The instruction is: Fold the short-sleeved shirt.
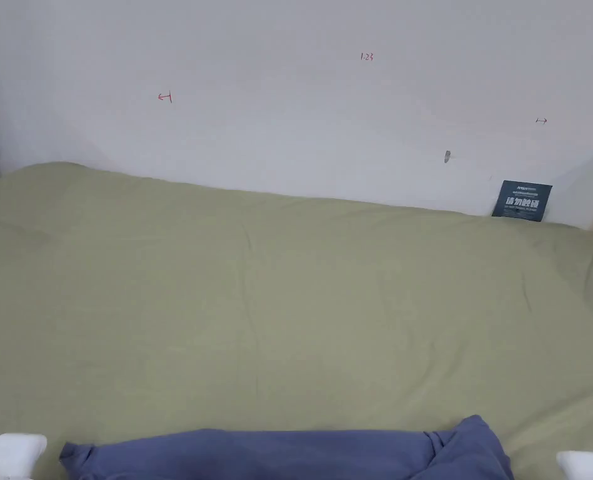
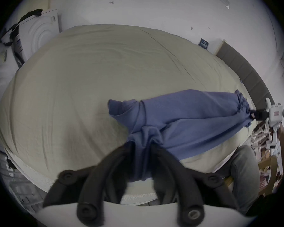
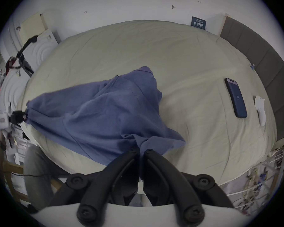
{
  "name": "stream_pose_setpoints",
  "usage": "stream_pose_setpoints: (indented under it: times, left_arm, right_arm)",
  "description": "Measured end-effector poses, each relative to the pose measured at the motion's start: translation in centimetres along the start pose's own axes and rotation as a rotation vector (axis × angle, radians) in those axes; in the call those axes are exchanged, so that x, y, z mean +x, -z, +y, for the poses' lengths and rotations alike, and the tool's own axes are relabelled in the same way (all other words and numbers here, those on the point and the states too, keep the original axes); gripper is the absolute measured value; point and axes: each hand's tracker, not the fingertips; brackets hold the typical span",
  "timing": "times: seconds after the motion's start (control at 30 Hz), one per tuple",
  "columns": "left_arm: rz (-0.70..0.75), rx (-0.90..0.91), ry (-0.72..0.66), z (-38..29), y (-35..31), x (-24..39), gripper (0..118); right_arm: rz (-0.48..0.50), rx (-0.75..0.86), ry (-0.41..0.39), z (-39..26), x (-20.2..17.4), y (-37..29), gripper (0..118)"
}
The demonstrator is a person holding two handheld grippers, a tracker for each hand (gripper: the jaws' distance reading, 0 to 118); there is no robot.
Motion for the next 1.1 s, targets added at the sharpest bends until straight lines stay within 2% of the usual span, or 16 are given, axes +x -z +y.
stream_pose_setpoints:
  times: [0.03, 0.07, 0.1, 0.13, 0.2, 0.27, 0.37, 0.47, 0.5, 0.53, 0.57, 0.6, 0.63, 0.67, 0.8, 1.1]
  left_arm:
    - [0.000, 0.013, -0.017, 0.0, -0.5, -0.3, 68]
    - [-0.012, 0.045, -0.049, 0.0, -1.7, -0.6, 80]
    - [-0.049, 0.074, -0.071, 0.0, -2.8, -1.0, 86]
    - [-0.121, 0.087, -0.081, 0.2, -4.1, -1.3, 86]
    - [-0.154, 0.172, -0.063, 0.9, -7.1, -1.0, 86]
    - [-0.075, 0.258, -0.008, 2.1, -10.6, 2.0, 86]
    - [-0.066, 0.376, 0.065, 4.2, -12.8, 6.9, 86]
    - [0.010, 0.449, 0.128, 5.3, -12.6, 12.5, 86]
    - [0.047, 0.438, 0.131, 5.4, -12.0, 14.1, 84]
    - [0.090, 0.439, 0.131, 5.4, -11.4, 15.9, 78]
    - [0.110, 0.453, 0.148, 5.1, -10.9, 17.6, 65]
    - [0.113, 0.461, 0.167, 4.7, -10.4, 19.1, 42]
    - [0.133, 0.445, 0.171, 4.4, -9.5, 19.9, 6]
    - [0.161, 0.441, 0.165, 3.8, -9.1, 21.2, 2]
    - [0.185, 0.462, 0.127, 1.0, -8.3, 24.5, 2]
    - [0.192, 0.383, 0.143, 0.4, -6.1, 26.4, 2]
  right_arm:
    - [0.052, 0.021, 0.036, 0.1, 0.2, -0.8, 14]
    - [0.068, 0.049, 0.063, 0.4, 0.4, -1.9, 34]
    - [0.064, 0.088, 0.085, 0.6, 0.5, -3.2, 62]
    - [0.051, 0.124, 0.093, 0.8, 0.4, -4.9, 79]
    - [0.023, 0.219, 0.076, 1.5, 0.1, -8.2, 86]
    - [0.006, 0.313, 0.048, 2.3, -1.3, -11.2, 84]
    - [0.033, 0.422, 0.029, 3.5, -4.0, -12.9, 85]
    - [0.021, 0.446, 0.022, 3.8, -7.7, -12.5, 85]
    - [0.020, 0.451, 0.028, 3.7, -8.7, -12.3, 84]
    - [0.016, 0.471, 0.025, 3.4, -9.9, -11.8, 77]
    - [0.001, 0.498, 0.020, 2.9, -11.2, -11.4, 63]
    - [-0.007, 0.511, 0.009, 2.3, -12.3, -11.1, 40]
    - [-0.032, 0.518, -0.008, 1.7, -13.4, -10.9, 1]
    - [-0.048, 0.502, -0.017, 1.2, -14.5, -10.4, 1]
    - [-0.122, 0.495, -0.080, -1.2, -17.7, -8.7, 1]
    - [-0.133, 0.497, -0.080, -1.6, -20.6, -6.2, 1]
